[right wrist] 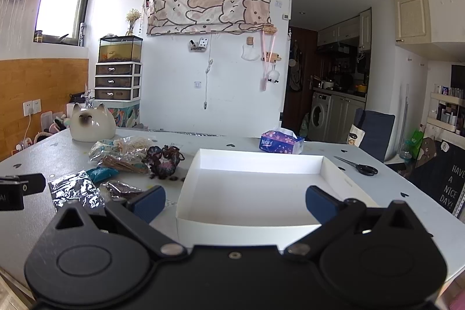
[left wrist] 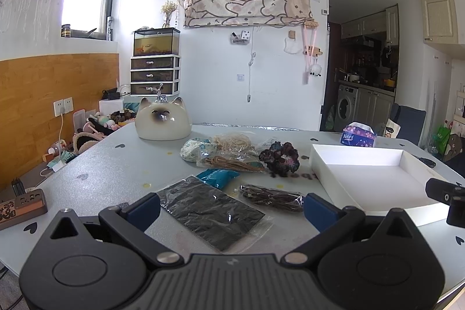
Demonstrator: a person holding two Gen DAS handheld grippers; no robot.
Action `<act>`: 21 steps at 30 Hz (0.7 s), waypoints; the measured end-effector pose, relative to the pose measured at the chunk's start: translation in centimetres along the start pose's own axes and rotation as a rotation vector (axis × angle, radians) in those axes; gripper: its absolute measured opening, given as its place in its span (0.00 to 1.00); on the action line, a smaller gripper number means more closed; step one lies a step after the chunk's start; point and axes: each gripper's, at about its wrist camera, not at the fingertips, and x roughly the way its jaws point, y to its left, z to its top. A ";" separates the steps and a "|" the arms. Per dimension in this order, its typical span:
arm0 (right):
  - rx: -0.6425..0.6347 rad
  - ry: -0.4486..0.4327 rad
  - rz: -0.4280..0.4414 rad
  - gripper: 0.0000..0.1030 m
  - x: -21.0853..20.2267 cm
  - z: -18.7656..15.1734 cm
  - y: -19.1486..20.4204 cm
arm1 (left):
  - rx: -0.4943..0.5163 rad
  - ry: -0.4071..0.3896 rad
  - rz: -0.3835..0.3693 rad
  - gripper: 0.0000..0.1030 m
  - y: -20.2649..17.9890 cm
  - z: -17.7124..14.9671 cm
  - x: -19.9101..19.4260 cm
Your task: Organize soft objects
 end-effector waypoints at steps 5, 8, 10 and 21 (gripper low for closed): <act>-0.002 -0.001 0.000 1.00 0.0 0.0 0.0 | 0.000 0.000 0.000 1.00 0.1 0.0 0.0; -0.003 -0.001 0.000 1.00 0.0 0.1 0.1 | -0.001 0.000 0.000 1.00 0.2 0.0 0.1; -0.004 -0.001 -0.001 1.00 0.0 0.1 0.1 | -0.002 -0.001 0.000 1.00 0.1 0.0 0.1; -0.006 0.003 -0.001 1.00 0.1 0.0 -0.1 | -0.004 0.004 -0.001 1.00 0.1 -0.1 0.3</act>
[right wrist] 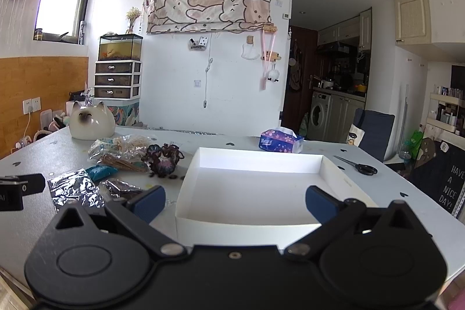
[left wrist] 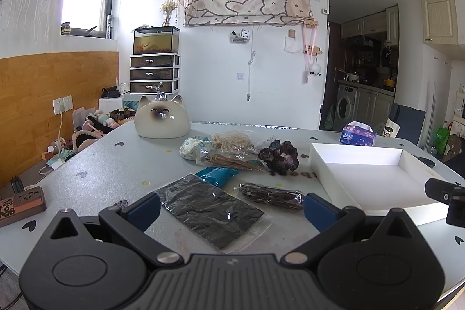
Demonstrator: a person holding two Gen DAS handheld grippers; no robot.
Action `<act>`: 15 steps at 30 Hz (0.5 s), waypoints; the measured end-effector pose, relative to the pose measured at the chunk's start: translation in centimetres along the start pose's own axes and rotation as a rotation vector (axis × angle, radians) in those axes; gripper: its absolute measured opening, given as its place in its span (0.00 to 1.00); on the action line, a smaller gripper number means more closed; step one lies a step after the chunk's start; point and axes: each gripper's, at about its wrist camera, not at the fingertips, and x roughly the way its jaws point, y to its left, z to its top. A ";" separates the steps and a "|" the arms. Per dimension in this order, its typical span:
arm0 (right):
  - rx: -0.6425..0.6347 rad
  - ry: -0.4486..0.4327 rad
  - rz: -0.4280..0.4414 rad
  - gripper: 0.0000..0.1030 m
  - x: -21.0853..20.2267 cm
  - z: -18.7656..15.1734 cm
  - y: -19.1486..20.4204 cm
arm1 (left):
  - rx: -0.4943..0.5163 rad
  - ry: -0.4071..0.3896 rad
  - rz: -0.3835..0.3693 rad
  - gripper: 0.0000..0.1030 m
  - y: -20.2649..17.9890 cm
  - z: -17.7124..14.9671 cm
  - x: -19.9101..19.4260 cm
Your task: Organize soft objects
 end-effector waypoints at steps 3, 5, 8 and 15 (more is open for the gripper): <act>-0.002 0.002 -0.001 1.00 0.0 0.0 -0.1 | 0.000 0.000 0.000 1.00 0.0 0.0 0.1; -0.002 0.003 -0.001 1.00 0.0 0.0 -0.1 | 0.000 0.000 0.000 1.00 0.0 0.0 0.1; -0.004 0.004 -0.002 1.00 0.0 0.0 0.0 | -0.002 0.000 0.000 1.00 0.0 0.0 0.1; -0.006 0.005 -0.002 1.00 0.0 -0.1 -0.1 | -0.002 0.000 0.000 1.00 0.0 0.0 0.1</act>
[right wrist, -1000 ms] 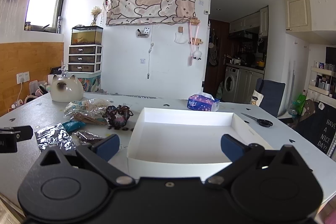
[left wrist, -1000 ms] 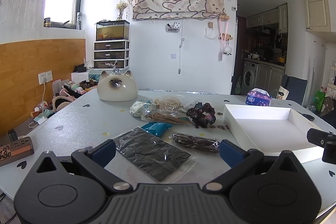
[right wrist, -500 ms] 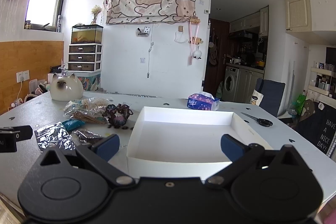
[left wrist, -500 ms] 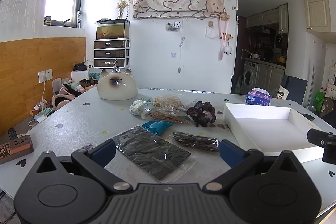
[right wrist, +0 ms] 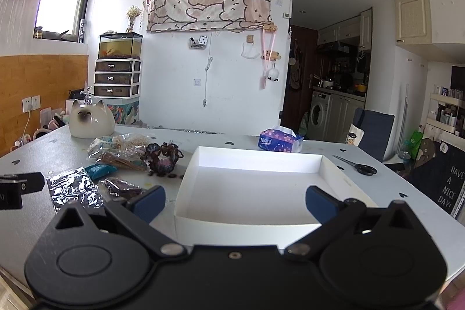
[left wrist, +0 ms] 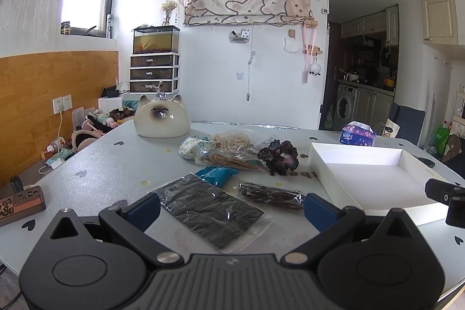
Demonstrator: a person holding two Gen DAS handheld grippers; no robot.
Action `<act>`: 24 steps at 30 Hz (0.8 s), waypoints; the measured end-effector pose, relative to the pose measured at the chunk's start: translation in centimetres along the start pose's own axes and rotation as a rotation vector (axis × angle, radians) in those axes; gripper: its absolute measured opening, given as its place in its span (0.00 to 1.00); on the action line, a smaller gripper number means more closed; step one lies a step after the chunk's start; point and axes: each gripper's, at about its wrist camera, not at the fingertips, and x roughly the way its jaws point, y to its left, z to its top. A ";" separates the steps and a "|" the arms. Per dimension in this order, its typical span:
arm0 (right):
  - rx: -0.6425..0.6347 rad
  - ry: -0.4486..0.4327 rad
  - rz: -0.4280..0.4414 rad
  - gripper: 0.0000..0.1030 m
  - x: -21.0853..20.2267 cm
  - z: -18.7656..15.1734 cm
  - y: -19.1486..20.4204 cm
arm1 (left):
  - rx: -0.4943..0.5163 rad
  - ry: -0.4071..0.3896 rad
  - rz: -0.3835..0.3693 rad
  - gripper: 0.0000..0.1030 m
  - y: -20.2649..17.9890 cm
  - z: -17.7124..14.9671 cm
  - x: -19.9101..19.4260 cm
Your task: Organize soft objects
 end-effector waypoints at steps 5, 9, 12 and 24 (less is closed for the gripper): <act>0.000 0.000 -0.001 1.00 0.0 0.0 0.0 | -0.002 -0.001 0.000 1.00 -0.4 -0.3 -0.2; 0.000 0.001 -0.001 1.00 0.0 0.0 0.1 | -0.003 0.000 0.000 1.00 -0.5 -0.3 -0.2; 0.000 0.003 0.000 1.00 0.1 0.0 0.1 | -0.001 -0.002 -0.002 1.00 -0.5 -0.3 -0.1; -0.004 0.024 0.029 1.00 1.0 -0.5 0.1 | -0.010 0.023 0.003 1.00 -0.8 -0.6 0.4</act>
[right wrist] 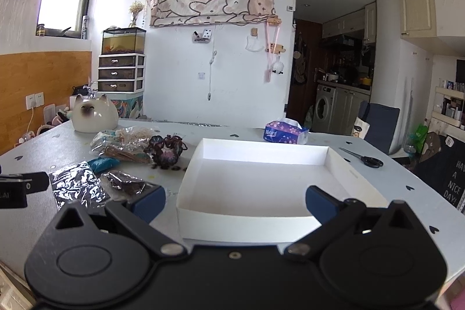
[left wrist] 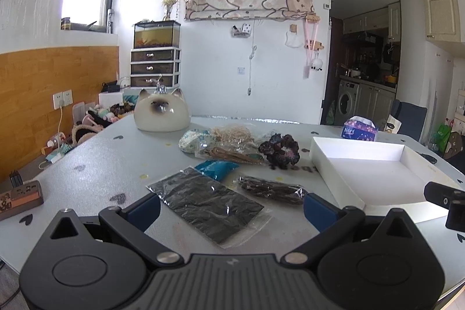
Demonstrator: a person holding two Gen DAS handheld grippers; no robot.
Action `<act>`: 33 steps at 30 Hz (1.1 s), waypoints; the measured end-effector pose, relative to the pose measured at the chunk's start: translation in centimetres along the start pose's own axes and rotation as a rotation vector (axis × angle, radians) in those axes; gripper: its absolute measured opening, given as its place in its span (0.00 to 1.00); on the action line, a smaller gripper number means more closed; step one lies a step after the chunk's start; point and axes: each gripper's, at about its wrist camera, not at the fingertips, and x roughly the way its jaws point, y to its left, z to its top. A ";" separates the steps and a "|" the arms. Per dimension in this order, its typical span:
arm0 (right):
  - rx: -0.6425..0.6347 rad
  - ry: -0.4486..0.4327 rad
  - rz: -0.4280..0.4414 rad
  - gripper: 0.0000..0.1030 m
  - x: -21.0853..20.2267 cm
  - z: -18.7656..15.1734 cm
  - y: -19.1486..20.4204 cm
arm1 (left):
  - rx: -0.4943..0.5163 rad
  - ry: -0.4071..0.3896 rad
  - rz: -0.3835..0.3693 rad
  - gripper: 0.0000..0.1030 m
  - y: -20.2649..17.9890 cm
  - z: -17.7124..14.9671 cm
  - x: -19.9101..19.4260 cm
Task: Organize soft objects
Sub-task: 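Reach the left tool to the black bag while the right tool reaches the brown-cord bag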
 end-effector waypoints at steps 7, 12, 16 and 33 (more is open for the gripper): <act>-0.040 -0.035 0.068 1.00 2.2 0.2 0.2 | -0.025 0.057 0.026 1.00 0.2 -0.6 2.1; -0.109 -0.078 0.110 1.00 4.2 0.9 0.8 | -0.033 0.075 0.071 1.00 0.6 -0.3 4.1; -0.160 -0.085 0.149 1.00 6.4 2.1 1.2 | -0.025 0.084 0.115 1.00 1.1 0.4 6.7; -0.245 0.101 0.368 0.40 15.1 5.2 4.6 | 0.077 0.272 0.160 1.00 2.1 3.5 20.0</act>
